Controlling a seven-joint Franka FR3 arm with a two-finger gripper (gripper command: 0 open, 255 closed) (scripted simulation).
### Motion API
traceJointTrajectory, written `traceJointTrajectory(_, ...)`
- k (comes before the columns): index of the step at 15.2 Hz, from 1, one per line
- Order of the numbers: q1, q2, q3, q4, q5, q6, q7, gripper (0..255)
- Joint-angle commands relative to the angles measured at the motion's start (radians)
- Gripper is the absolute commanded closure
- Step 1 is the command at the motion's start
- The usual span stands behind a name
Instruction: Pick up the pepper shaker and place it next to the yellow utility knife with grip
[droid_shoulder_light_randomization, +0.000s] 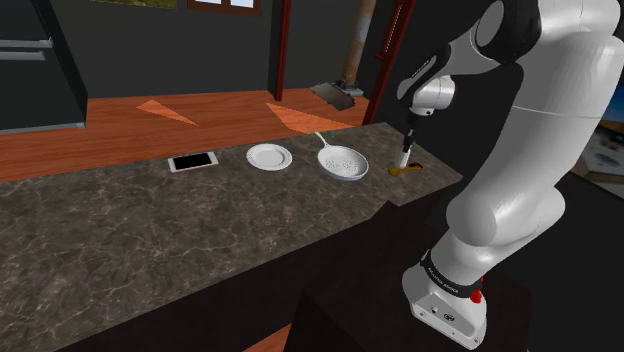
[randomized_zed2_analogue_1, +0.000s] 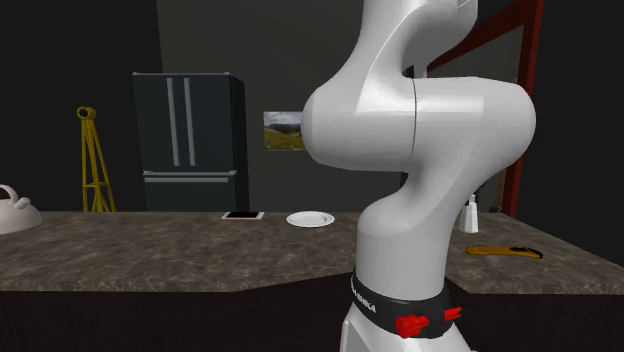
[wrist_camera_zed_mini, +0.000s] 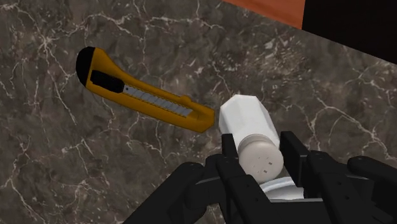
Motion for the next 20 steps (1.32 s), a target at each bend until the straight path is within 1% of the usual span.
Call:
traceJointTrajectory(1, -0.005, 0.024, 0.007, -0.001, 0.014, 0.024, -0.006, 255)
traceJointTrajectory(15, -0.052, 0.186, 0.066, -0.005, 0.104, 0.18, -0.053, 255)
traceJointTrajectory(20, -0.052, 0.186, 0.067, -0.005, 0.104, 0.18, -0.053, 255)
